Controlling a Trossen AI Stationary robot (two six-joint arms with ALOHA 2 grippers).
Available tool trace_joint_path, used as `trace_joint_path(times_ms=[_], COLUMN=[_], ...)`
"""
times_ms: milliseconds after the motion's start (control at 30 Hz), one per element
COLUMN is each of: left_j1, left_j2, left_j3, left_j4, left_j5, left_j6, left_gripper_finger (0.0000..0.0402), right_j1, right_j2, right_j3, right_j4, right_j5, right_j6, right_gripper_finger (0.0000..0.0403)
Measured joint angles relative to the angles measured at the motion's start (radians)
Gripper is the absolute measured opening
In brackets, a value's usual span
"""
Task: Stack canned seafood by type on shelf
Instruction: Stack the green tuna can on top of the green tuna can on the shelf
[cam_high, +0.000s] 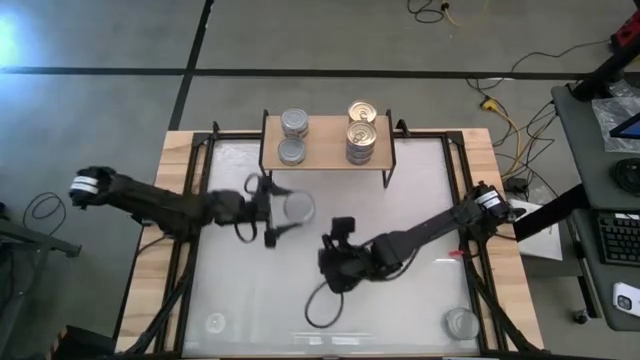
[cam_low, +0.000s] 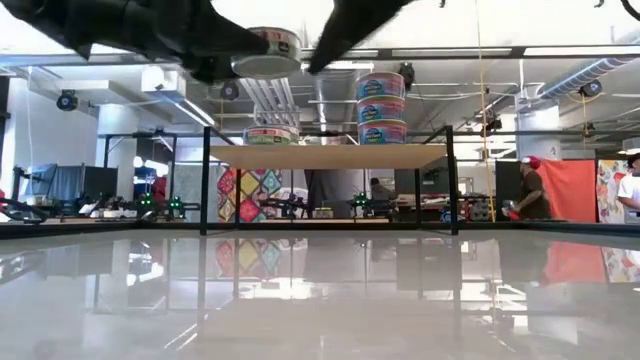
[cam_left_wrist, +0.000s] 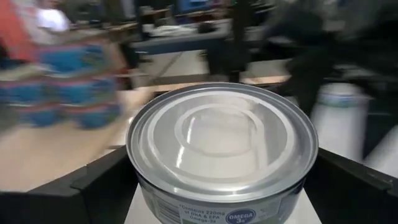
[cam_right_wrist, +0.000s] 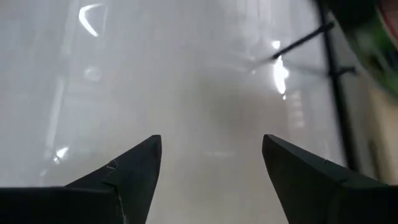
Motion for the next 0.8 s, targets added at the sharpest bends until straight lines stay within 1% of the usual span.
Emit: trace_joint_path(times_ms=[67, 100, 200, 300, 400, 467, 533, 600, 733, 800], left_j1=[0.072, 0.11, 0.226, 0.332, 0.431, 0.491, 0.544, 0.593, 0.664, 0.679], left_j2=[-0.043, -0.058, -0.079, -0.083, -0.076, -0.064, -0.043, -0.014, 0.061, 0.092], left_j3=[0.029, 0.041, 0.079, 0.105, 0.118, 0.128, 0.143, 0.155, 0.188, 0.199], left_j4=[-0.076, -0.108, -0.144, -0.175, -0.193, -0.19, -0.186, -0.191, -0.191, -0.191], left_j5=[0.009, 0.029, 0.137, 0.228, 0.319, 0.401, 0.46, 0.494, 0.597, 0.611], left_j6=[0.038, 0.052, 0.071, 0.089, 0.091, 0.091, 0.089, 0.089, 0.094, 0.098], left_gripper_finger=[0.0372, 0.0373, 0.0378, 0.038, 0.038, 0.038, 0.0381, 0.0381, 0.0381, 0.0381], right_j1=[-0.037, -0.059, -0.13, -0.191, -0.23, -0.242, -0.254, -0.27, -0.324, -0.357], right_j2=[0.0, 0.0, 0.0, -0.001, -0.001, -0.001, -0.001, -0.001, -0.001, -0.002], right_j3=[0.025, 0.04, 0.086, 0.134, 0.171, 0.196, 0.22, 0.242, 0.281, 0.282], right_j4=[0.038, 0.055, 0.1, 0.105, 0.1, 0.097, 0.105, 0.126, 0.169, 0.211], right_j5=[-0.002, -0.003, -0.002, -0.012, -0.067, -0.086, -0.087, -0.086, -0.083, -0.082], right_j6=[-0.072, -0.108, -0.195, -0.222, -0.223, -0.231, -0.249, -0.267, -0.269, -0.267], right_gripper_finger=[0.0266, 0.0263, 0.0254, 0.0244, 0.0236, 0.0232, 0.023, 0.0227, 0.0218, 0.021])
